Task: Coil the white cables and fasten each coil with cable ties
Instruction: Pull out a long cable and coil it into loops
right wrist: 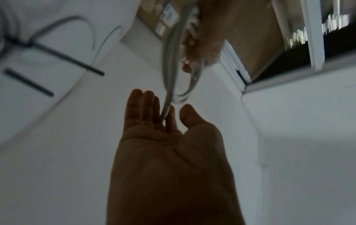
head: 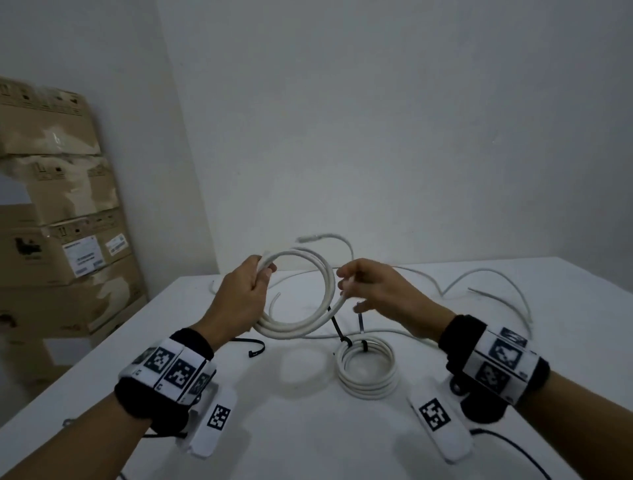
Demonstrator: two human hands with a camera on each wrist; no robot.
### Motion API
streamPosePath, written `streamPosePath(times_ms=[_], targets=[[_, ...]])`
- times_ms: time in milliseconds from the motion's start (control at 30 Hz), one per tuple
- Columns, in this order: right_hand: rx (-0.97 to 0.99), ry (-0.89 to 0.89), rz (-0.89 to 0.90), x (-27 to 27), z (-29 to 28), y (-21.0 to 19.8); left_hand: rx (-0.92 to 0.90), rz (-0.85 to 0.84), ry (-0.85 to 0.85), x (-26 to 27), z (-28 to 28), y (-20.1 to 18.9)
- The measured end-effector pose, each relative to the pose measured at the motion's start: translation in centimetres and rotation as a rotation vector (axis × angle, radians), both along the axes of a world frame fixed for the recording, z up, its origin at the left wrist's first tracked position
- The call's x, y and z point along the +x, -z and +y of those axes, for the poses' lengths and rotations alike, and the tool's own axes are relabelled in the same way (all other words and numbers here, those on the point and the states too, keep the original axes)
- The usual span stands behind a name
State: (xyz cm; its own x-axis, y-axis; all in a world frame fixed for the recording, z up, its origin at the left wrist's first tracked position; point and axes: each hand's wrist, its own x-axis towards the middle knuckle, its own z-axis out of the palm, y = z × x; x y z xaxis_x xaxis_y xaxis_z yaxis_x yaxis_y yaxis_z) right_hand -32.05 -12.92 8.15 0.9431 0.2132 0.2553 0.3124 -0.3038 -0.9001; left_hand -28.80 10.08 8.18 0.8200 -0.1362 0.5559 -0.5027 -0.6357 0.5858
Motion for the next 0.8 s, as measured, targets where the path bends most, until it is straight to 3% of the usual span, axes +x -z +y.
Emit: streamPosePath(times_ms=[67, 200, 400, 533, 800], targets=[[0.356, 0.033, 0.05, -0.2, 0.8, 0.2, 0.001, 0.037, 0.018, -0.3, -0.5, 1.0], [0.54, 0.18, 0.021, 0.7, 1.2, 0.7, 0.037, 0.078, 0.104, -0.9, -1.5, 2.4], [0.513, -0.135, 0.072, 0.7, 0.5, 1.0, -0.074, 0.101, 0.169, -1.1, -2.1, 2.7], [0.629, -0.182, 0.151, 0.3, -0.6, 1.9, -0.364, 0.191, 0.133, -0.2, -1.1, 1.7], [0.461, -0.187, 0.102, 0.1, 0.1, 2.8, -0.047, 0.217, 0.204, -0.7, -1.8, 2.0]])
